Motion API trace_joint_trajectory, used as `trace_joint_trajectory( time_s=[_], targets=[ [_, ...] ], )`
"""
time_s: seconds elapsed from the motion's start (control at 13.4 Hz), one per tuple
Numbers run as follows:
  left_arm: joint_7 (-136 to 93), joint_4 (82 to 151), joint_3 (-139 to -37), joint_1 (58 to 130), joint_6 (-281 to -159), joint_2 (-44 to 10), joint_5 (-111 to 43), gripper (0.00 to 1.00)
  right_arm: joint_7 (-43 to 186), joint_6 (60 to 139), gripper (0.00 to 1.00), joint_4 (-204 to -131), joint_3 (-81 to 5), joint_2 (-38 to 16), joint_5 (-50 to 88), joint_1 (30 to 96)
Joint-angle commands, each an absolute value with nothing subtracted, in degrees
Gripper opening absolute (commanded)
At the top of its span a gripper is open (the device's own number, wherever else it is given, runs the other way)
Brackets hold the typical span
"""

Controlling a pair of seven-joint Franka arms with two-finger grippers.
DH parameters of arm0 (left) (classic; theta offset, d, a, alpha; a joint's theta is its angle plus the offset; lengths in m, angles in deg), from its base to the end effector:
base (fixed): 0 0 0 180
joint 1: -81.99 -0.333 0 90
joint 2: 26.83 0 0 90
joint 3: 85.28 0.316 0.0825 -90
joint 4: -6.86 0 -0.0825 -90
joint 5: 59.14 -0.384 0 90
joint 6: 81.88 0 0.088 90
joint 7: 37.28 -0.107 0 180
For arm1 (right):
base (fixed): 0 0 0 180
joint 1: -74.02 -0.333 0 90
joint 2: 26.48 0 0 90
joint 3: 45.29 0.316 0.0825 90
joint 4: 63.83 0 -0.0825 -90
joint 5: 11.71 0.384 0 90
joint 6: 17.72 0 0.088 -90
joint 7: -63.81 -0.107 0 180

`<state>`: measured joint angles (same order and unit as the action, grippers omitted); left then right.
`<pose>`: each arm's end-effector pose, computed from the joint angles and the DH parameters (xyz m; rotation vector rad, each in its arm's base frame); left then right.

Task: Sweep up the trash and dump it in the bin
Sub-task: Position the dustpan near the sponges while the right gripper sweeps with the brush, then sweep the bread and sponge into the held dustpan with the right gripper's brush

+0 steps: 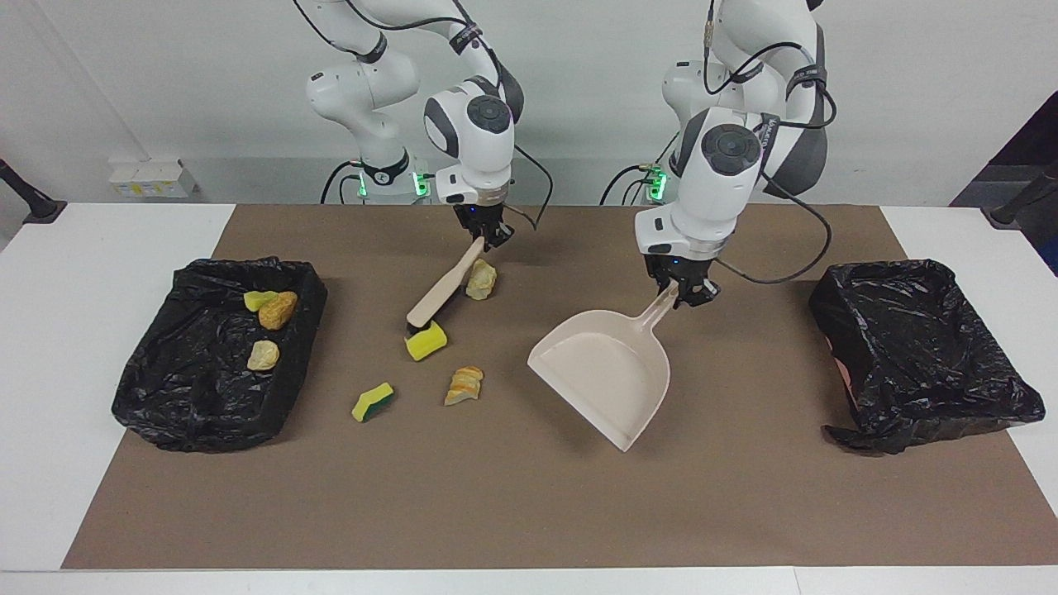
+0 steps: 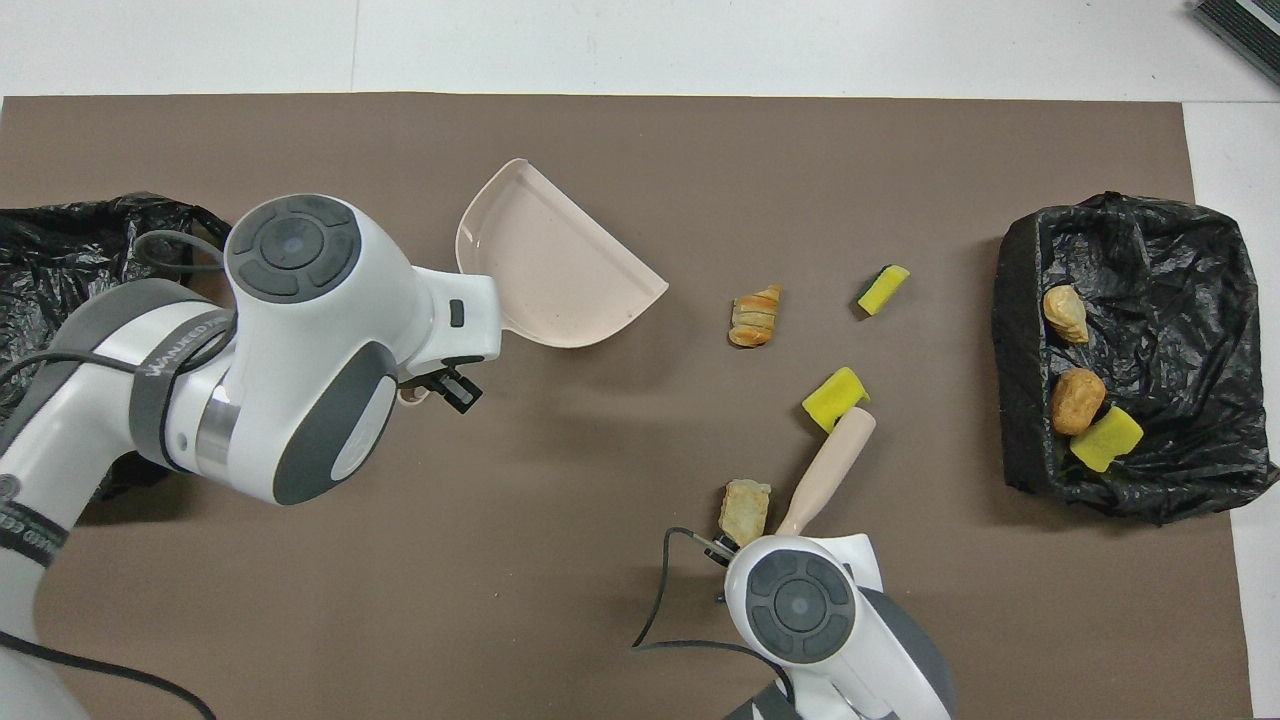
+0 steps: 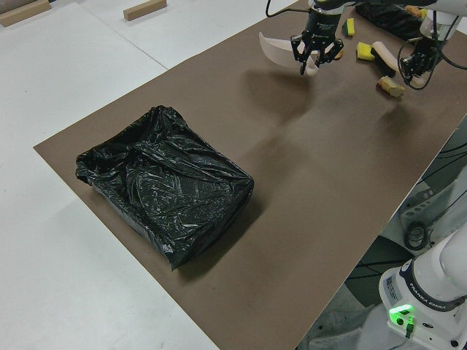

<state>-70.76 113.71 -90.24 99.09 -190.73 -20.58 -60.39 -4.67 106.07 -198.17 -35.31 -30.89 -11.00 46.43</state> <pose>0.5403 -0.2157 0.4504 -2.7691 1.4717 0.1168 0.3813 0.2940 0.3548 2.9377 -0.8259 -0.0953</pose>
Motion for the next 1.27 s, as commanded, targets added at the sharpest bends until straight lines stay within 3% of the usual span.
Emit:
trace_joint_trajectory(
  time_s=[0.0, 0.15, 0.52, 0.9, 1.2],
  targets=[
    [-78.6, 121.7, -90.7, 97.5, -192.2, -26.3, -61.4, 0.0, 3.6, 103.4, 0.0, -190.3, -35.0, -26.0, -5.8, 47.9],
    [-81.8, 127.5, -90.7, 97.5, -197.0, -29.4, -66.2, 0.0, 4.2, 96.3, 0.0, -185.8, -35.0, -24.7, -5.6, 46.8],
    [-83.9, 139.2, -90.7, 98.1, -202.7, -35.4, -68.5, 0.0, -11.7, 88.7, 0.0, -185.7, -34.6, -29.3, -5.3, 42.8],
    [-83.1, 141.2, -90.8, 97.8, -205.3, -35.1, -68.5, 0.0, -27.0, 86.2, 0.0, -189.2, -34.6, -33.4, -1.3, 37.7],
    [-82.9, 142.0, -90.8, 97.3, -205.8, -34.8, -68.5, 0.0, -29.3, 90.3, 0.0, -193.8, -34.6, -36.6, 4.1, 35.2]
  ],
)
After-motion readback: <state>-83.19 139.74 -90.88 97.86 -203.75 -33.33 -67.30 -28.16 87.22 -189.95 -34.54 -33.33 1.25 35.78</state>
